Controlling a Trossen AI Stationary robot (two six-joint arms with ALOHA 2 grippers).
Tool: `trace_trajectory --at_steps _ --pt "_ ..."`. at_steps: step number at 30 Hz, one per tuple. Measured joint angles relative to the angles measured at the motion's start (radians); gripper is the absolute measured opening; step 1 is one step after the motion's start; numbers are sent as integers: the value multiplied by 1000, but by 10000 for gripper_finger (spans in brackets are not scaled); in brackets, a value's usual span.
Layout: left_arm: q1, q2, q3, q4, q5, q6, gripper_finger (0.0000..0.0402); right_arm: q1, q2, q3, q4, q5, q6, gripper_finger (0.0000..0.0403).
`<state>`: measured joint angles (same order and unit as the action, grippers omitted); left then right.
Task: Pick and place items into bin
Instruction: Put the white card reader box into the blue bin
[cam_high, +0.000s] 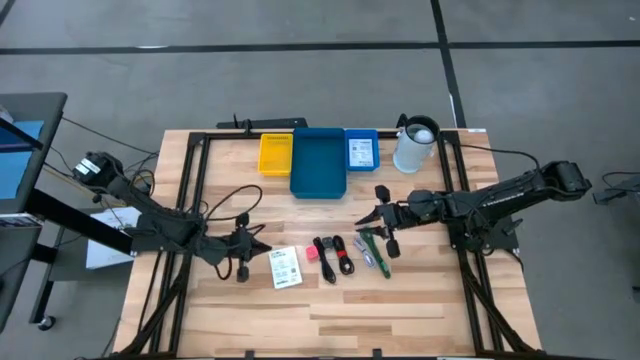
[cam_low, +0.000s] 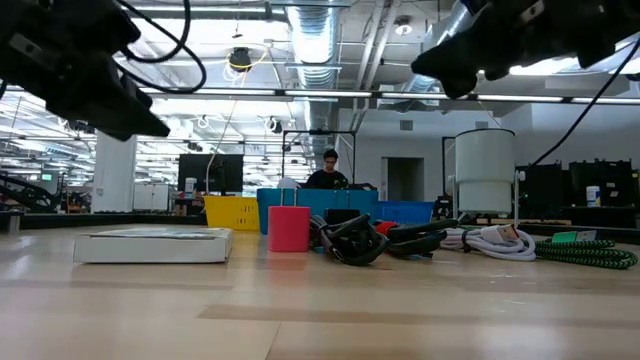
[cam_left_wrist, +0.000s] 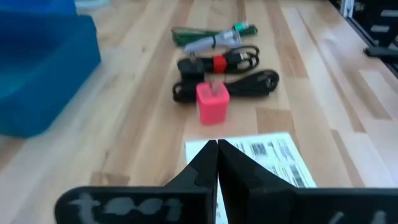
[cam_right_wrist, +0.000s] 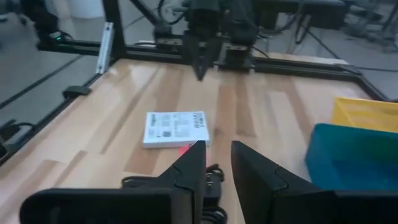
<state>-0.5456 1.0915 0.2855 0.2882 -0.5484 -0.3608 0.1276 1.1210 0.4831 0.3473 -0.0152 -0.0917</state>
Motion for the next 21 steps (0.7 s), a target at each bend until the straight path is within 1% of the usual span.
trace_trajectory --at_steps 7,10,15,21 --pt "20 99 0 3 60 -75 0 9 85 1 12 28 39 71" --pt "20 148 0 26 76 -111 0 11 133 0 8 72 77 72" --pt "20 232 0 105 100 -142 0 10 170 0 53 73 100 72" --pt "20 337 1 214 125 -149 0 10 172 0 81 73 100 72"
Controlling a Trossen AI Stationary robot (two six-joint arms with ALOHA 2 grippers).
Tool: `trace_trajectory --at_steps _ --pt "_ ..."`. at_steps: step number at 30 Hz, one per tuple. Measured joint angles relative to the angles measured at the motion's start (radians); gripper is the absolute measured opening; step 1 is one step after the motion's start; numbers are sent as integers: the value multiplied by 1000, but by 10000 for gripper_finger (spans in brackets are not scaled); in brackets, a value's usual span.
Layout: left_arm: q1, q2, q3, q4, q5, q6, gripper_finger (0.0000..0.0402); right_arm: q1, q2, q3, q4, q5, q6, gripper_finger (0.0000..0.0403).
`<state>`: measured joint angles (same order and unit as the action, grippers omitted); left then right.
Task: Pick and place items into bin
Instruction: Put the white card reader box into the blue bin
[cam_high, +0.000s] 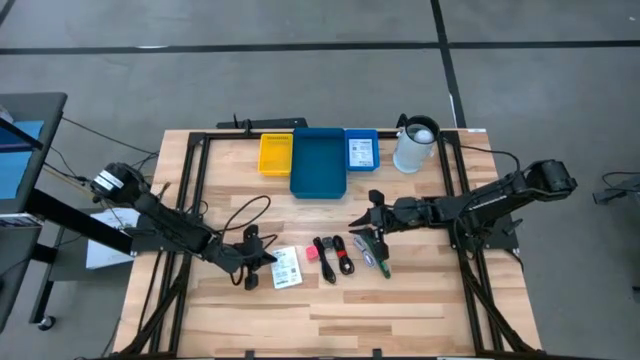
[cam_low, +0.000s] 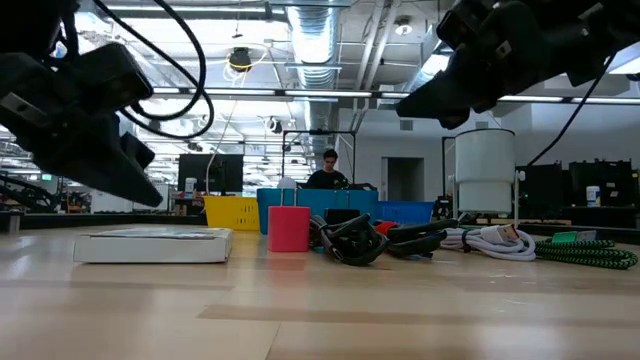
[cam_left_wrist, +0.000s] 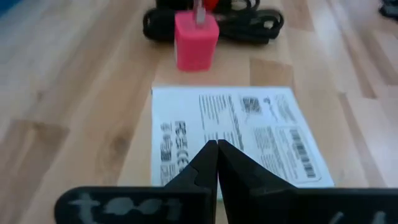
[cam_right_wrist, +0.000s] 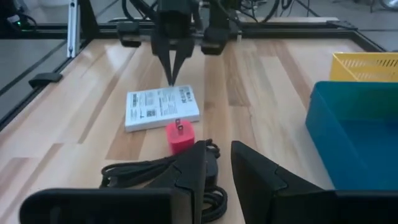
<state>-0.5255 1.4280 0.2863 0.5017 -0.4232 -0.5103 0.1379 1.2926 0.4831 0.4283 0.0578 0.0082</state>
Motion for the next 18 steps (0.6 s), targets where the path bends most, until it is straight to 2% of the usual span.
trace_trajectory --at_steps 8,18 --pt "-1 92 2 35 12 -73 0 0 0 0 7 -4 19 72" --pt "-4 101 3 24 52 -114 0 6 0 0 7 -6 19 72"
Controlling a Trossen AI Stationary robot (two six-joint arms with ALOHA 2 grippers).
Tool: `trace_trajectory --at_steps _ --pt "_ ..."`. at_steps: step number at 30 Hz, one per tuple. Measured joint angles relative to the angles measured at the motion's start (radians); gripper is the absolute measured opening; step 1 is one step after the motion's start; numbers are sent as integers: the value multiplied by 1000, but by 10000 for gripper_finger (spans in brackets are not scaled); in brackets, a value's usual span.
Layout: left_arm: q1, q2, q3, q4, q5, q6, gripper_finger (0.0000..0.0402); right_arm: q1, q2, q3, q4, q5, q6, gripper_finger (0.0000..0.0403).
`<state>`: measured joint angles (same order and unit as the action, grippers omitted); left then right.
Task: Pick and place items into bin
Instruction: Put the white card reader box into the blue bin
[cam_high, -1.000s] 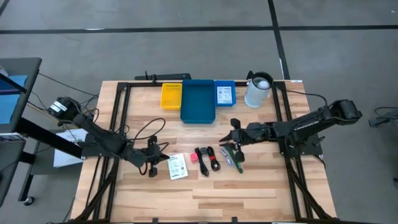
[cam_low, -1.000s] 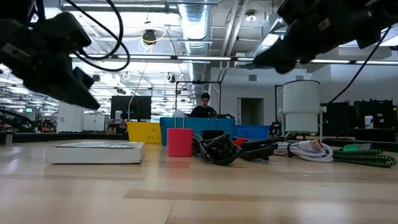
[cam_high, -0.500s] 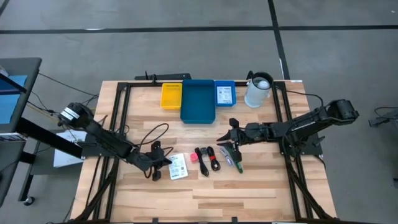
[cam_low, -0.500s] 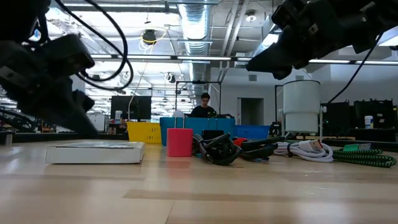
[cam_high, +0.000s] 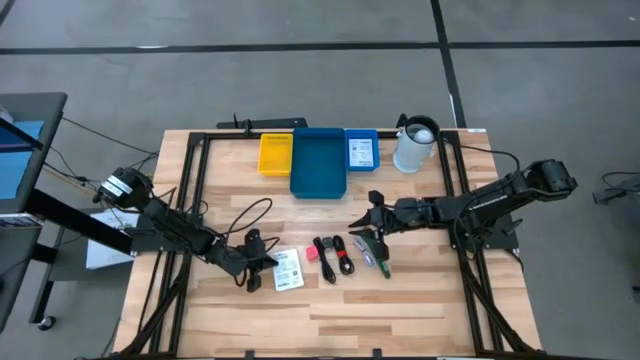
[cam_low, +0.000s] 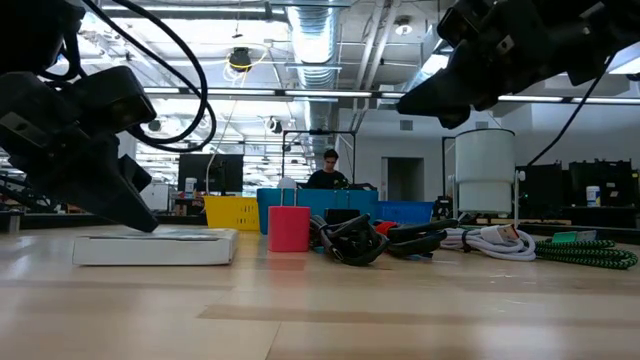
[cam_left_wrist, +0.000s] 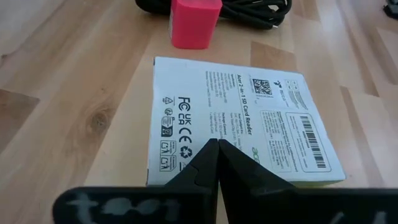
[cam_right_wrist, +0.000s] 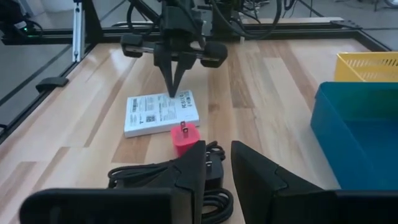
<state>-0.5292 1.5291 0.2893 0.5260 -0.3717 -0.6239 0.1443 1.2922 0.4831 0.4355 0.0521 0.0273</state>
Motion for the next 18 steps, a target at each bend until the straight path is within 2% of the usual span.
trace_trajectory --at_steps 4,18 --pt "-22 0 0 -11 2 -12 0 0 0 0 0 0 -2 72" --pt "-99 5 4 55 -107 81 0 -3 0 0 -1 1 -9 72"
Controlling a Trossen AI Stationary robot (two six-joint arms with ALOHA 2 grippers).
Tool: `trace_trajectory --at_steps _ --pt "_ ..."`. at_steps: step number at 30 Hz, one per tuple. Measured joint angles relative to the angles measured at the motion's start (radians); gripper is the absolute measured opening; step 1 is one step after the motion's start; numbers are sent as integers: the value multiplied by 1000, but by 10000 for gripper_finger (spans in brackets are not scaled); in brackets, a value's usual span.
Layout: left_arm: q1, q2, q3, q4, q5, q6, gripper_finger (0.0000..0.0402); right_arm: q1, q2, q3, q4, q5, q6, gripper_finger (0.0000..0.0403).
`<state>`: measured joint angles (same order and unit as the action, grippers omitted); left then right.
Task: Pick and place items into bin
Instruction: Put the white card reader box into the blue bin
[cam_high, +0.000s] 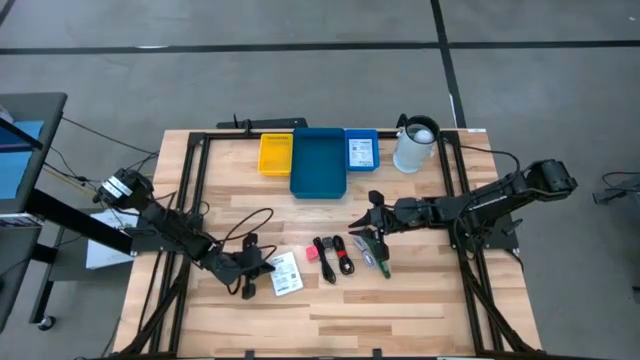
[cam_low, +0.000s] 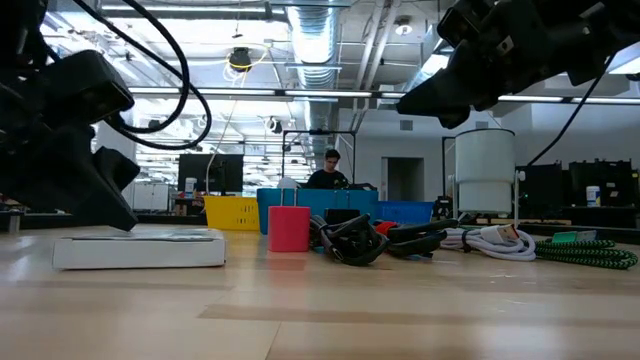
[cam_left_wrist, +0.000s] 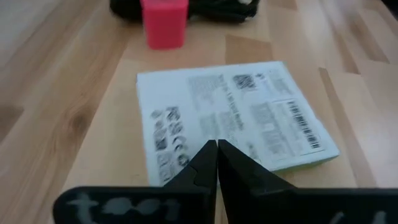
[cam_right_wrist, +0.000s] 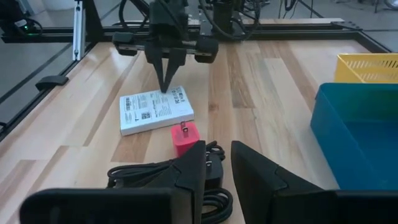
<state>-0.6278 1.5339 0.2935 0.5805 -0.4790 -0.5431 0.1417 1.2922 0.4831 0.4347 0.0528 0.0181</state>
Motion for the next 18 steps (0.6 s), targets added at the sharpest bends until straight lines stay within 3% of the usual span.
trace_trajectory --at_steps 7,18 --pt "-48 -1 19 6 -43 67 0 0 0 0 0 0 0 72" --pt "-67 -2 20 -92 -77 -37 0 0 0 0 0 0 0 72"
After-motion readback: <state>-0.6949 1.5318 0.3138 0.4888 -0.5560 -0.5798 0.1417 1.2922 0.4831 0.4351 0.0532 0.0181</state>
